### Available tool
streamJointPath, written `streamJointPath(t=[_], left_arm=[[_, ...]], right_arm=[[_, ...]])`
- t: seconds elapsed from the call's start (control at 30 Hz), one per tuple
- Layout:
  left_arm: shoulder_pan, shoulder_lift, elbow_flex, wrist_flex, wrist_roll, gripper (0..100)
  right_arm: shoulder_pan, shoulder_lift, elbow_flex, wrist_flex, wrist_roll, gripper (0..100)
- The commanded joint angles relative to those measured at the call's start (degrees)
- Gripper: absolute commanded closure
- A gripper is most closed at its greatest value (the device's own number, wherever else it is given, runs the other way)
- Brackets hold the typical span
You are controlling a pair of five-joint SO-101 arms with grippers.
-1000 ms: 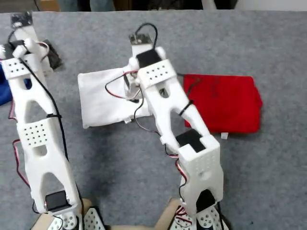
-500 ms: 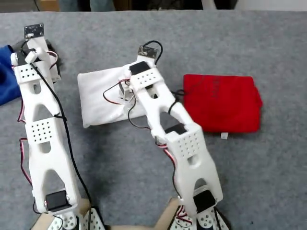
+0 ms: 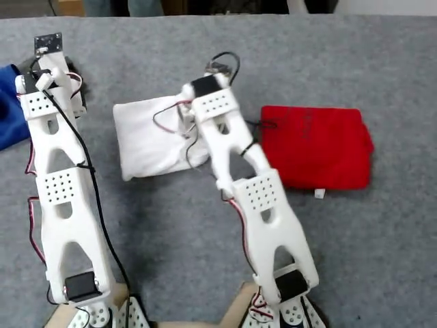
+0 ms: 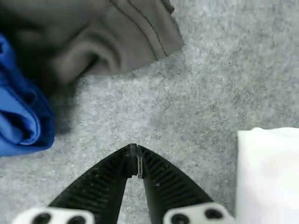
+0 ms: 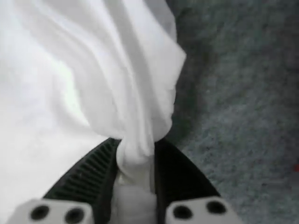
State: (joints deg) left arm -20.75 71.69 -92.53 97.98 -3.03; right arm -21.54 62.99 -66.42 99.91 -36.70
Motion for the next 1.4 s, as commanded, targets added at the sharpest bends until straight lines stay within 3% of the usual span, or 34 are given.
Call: streamJointPath(t=[0.0,0.23,0.6,0.83,1.03,1.1,1.2,1.3,1.37], left_arm=[[0.0,-1.0,-2.9,-1.1,-0.3,97],[0.0,-1.0,-2.8,-1.0,-0.4,97],[0.0,-0.9,-2.8,-1.0,-0.6,97],[0.0,-0.9,-2.8,-0.9,-0.6,97],[0.1,-0.1,-2.9,-1.1,-0.4,97],[-0.1,-0.8,-3.0,-1.1,-0.5,97],[-2.3,-4.3,-2.9,-0.9,-2.0,95],[-8.9,-9.3,-2.8,-0.6,-2.8,84],[-14.9,-11.5,-2.8,-1.0,-3.1,79]], right_arm=[[4.7,-1.5,-6.9,1.1,4.9,98.5],[12.6,-10.9,-5.8,1.4,8.7,98.5],[31.2,-41.7,35.8,0.9,14.8,98.5],[45.3,-43.0,42.1,1.0,21.8,98.5],[47.1,-41.3,42.2,0.9,25.0,97.9],[47.1,-40.2,42.5,0.9,25.0,93.3],[46.6,-40.0,42.2,1.1,25.1,76.2],[44.6,-43.1,41.9,1.1,26.7,60.2],[43.1,-46.4,41.8,1.2,27.5,56.3]])
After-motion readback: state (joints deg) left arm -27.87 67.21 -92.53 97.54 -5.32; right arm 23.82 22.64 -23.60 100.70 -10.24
